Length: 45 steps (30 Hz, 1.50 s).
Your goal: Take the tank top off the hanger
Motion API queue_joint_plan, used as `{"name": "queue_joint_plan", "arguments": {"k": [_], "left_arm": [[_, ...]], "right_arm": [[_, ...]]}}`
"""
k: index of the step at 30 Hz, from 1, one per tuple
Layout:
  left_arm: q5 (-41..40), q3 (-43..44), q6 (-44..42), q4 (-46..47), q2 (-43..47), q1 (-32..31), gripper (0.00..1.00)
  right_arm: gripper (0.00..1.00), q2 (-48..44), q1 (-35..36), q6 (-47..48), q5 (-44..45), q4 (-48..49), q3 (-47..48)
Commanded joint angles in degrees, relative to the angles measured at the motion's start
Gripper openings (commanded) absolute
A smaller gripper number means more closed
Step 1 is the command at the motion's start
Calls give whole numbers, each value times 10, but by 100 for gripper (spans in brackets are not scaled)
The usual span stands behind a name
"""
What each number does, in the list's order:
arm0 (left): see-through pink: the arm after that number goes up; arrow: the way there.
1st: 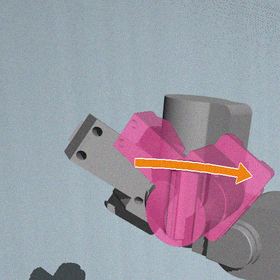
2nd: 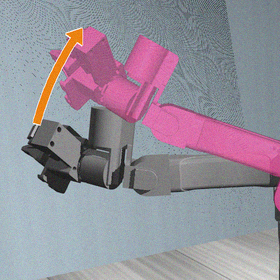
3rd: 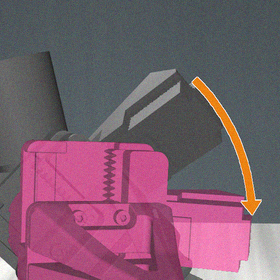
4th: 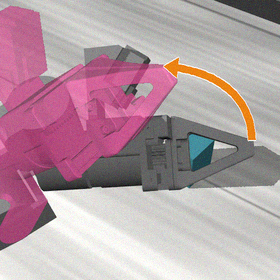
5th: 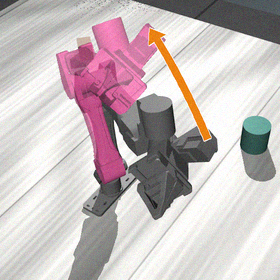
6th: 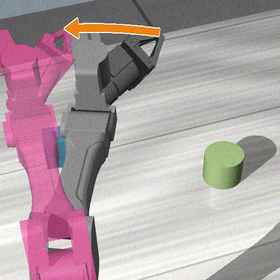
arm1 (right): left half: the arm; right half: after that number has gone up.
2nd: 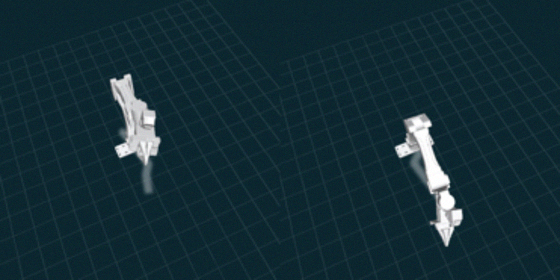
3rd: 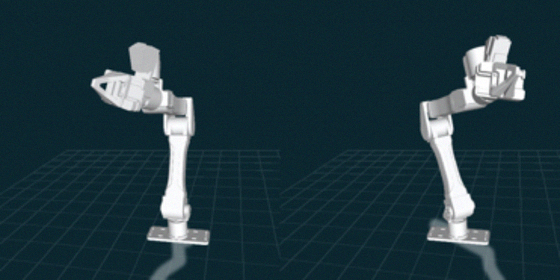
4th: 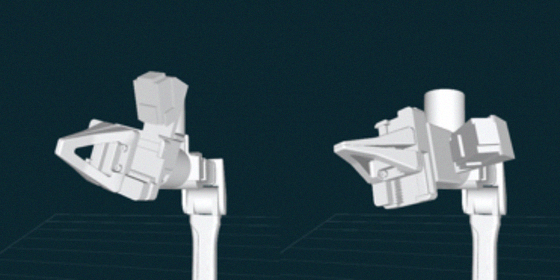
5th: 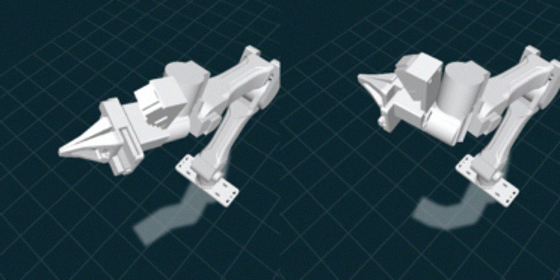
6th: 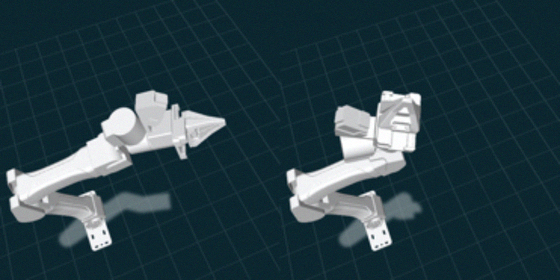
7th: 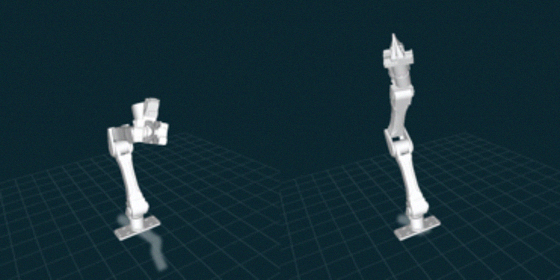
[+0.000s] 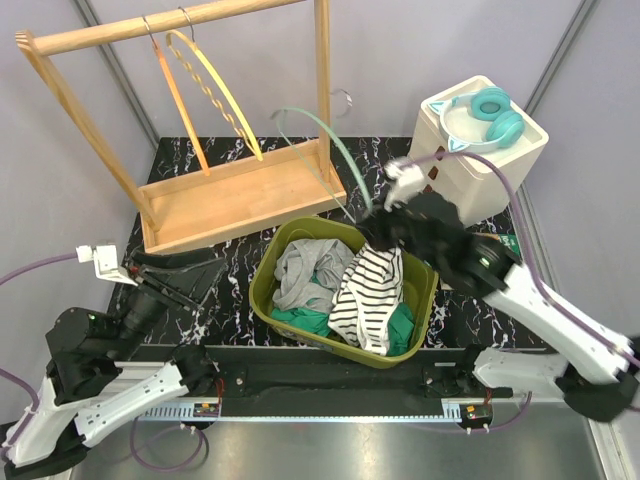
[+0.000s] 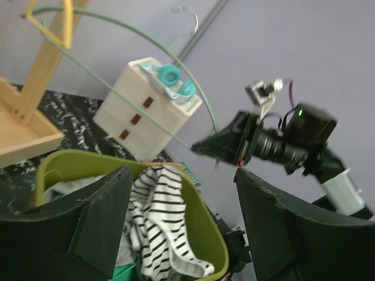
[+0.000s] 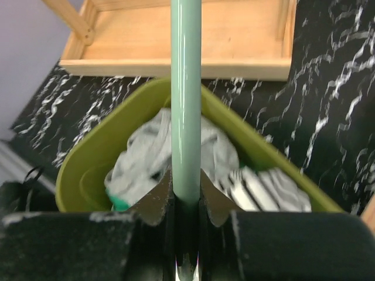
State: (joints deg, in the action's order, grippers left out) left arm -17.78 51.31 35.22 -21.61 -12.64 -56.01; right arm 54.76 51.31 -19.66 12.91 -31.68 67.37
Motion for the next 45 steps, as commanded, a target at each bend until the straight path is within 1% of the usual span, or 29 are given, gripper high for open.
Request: {"name": "queue_joint_plan", "arguments": {"k": [1,2,3,4,5,6,8,9,11,12,13,14,15,17,18,19,20,23,26,30,34,35,36,38,39,40,42,43,45], "left_arm": [[-42,-37,-9,-63,35,-2,75],[-39,-43,-7,-70,39,-2,76],[-34,-51,-2,-74,41,-2,76],[-31,-54,0,-78,46,-2,76],[-26,-58,3,-85,49,-2,76],[-24,-67,9,-87,52,-2,76],[-19,-78,15,-91,63,-2,76],[-12,-89,21,-90,67,-2,76],[-4,-98,27,-91,76,-2,76],[4,-107,32,-91,78,-2,76],[7,-111,34,-92,82,-2,76],[15,-113,37,-94,83,-2,76],[19,-117,39,-97,86,-2,76],[25,-121,43,-105,92,-2,76],[26,-123,45,-107,94,-2,76],[27,-124,47,-109,101,-2,76],[28,-126,49,-114,104,-2,76],[25,-129,52,-128,118,-2,76],[19,-127,53,-140,124,-2,76],[19,-123,56,-149,124,-2,77],[24,-122,65,-150,122,-2,77],[25,-123,68,-150,121,-2,77],[27,-124,71,-151,122,-2,77],[33,-126,83,-151,121,-2,77],[35,-127,85,-151,121,-2,77],[38,-128,92,-151,121,-2,77],[42,-130,101,-150,122,-2,78],[44,-132,111,-150,125,-2,78],[48,-138,125,-150,124,-2,78]], "right_arm": [[0,140,-2,109,42,47,183],[0,195,-3,134,41,46,213],[0,220,-6,145,36,46,271],[0,246,-14,160,27,45,301],[0,295,-20,167,19,45,330],[0,319,-25,172,7,42,388],[0,387,-41,184,-23,39,446],[0,409,-45,189,-31,34,502],[0,471,-51,194,-40,28,558],[0,491,-54,210,-47,19,616],[0,512,-57,209,-59,12,649],[0,556,-65,206,-64,2,683],[0,580,-68,203,-71,-22,758],[0,648,-78,200,-92,-48,832],[0,669,-82,184,-106,-68,894],[0,684,-83,169,-112,-75,915],[0,703,-86,162,-118,-78,926],[0,705,-90,126,-147,-75,908],[0,699,-90,91,-168,-67,864],[0,694,-90,42,-194,-65,833],[1,678,-90,15,-207,-61,792],[4,674,-90,12,-201,-61,775],[22,663,-90,9,-195,-62,764],[43,647,-90,9,-171,-61,724],[52,623,-90,11,-161,-61,709],[70,611,-90,13,-154,-62,691],[86,570,-90,21,-138,-61,639],[100,555,-90,23,-134,-62,599],[100,500,-90,26,-115,-62,553]]}}
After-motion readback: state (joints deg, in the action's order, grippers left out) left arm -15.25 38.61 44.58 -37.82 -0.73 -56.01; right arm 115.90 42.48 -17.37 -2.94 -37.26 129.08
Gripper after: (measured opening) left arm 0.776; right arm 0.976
